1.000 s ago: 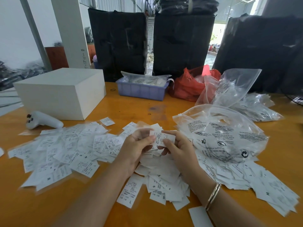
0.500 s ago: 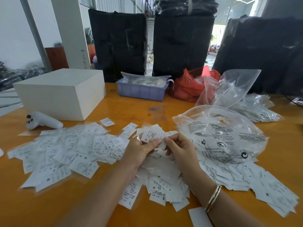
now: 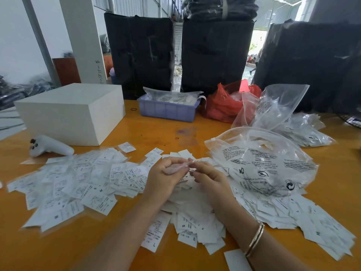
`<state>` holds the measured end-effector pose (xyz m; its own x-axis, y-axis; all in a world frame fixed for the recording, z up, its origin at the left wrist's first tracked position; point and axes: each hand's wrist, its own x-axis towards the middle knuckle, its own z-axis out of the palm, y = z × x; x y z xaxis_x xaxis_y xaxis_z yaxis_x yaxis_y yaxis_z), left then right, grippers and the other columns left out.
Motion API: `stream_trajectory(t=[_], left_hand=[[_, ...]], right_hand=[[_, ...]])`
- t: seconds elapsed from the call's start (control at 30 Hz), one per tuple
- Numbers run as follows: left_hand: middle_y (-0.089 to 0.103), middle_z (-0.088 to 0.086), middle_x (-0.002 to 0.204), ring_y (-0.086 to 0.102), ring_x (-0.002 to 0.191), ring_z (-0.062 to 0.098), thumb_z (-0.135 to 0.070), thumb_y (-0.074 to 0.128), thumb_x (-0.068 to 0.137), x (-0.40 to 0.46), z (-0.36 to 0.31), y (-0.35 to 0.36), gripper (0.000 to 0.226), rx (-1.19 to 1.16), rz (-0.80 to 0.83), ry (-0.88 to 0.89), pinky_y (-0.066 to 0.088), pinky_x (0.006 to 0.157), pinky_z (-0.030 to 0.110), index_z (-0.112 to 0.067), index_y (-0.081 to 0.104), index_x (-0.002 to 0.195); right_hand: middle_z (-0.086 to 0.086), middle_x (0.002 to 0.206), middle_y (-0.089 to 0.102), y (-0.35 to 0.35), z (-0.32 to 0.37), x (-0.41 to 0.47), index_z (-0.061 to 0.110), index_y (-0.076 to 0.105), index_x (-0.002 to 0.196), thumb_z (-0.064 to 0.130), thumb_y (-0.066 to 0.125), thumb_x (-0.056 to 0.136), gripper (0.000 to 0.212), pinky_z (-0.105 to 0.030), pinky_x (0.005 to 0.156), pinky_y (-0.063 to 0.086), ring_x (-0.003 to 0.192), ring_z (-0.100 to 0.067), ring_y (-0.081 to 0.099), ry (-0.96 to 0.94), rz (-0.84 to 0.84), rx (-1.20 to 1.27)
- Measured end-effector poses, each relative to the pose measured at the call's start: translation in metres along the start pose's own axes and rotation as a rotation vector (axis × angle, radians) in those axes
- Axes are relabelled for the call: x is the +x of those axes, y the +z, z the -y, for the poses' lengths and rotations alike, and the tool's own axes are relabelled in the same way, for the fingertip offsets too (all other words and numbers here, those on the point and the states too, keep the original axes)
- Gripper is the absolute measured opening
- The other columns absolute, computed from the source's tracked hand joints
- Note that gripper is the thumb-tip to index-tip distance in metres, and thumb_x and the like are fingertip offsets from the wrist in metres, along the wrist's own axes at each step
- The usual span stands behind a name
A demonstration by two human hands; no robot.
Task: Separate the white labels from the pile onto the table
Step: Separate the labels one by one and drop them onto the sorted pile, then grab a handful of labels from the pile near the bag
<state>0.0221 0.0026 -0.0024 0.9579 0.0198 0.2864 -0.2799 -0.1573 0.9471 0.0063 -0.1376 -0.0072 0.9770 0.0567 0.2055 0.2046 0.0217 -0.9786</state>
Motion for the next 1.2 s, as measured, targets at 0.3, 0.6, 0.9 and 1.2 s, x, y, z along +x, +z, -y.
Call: stream_trajectory(t=[0.3,0.6,0.9,1.2], left_hand=[[0.070,-0.006,0.091,0.067,0.087,0.012,-0.017,0.073,0.080,0.012,0.001,-0.016,0.022,-0.361,-0.305,-0.238,0.054,0.068,0.022,-0.025,0.066,0.099],[0.070,0.012,0.102,0.072,0.085,0.016,-0.021,0.069,0.085,0.020,0.004,-0.046,0.034,-1.247,-0.437,-0.484,0.060,0.070,0.028,0.000,0.056,0.109],[0.067,0.020,0.114,0.070,0.096,0.026,-0.028,0.059,0.082,0.010,-0.006,-0.034,0.050,-1.275,0.054,-0.503,0.060,0.073,0.033,0.007,0.061,0.117],[0.071,0.007,0.081,0.064,0.069,0.013,-0.008,0.046,0.098,0.003,0.001,-0.007,0.027,-0.405,0.161,-0.296,0.051,0.057,0.020,-0.013,0.072,0.094]], right_hand=[[0.001,0.090,0.073,-0.013,0.011,0.006,0.020,0.067,0.106,-0.006,0.044,0.094,0.037,-0.019,0.078,0.053,0.085,-0.012,0.067,-0.067,-0.195,0.174],[0.004,0.094,0.069,-0.097,0.051,0.062,0.021,0.068,0.102,0.001,0.041,0.092,0.035,-0.012,0.041,0.038,0.055,-0.011,0.047,-0.173,-0.706,-0.404],[-0.008,0.098,0.061,-0.156,0.007,0.085,0.007,0.063,0.084,0.036,0.056,0.089,0.030,-0.030,0.073,0.044,0.085,-0.024,0.056,0.362,-0.161,-1.388],[0.003,0.066,0.062,-0.143,0.015,0.074,0.014,0.067,0.066,0.014,0.057,0.081,0.017,-0.032,0.073,0.037,0.067,-0.018,0.054,0.228,-0.434,-1.307]])
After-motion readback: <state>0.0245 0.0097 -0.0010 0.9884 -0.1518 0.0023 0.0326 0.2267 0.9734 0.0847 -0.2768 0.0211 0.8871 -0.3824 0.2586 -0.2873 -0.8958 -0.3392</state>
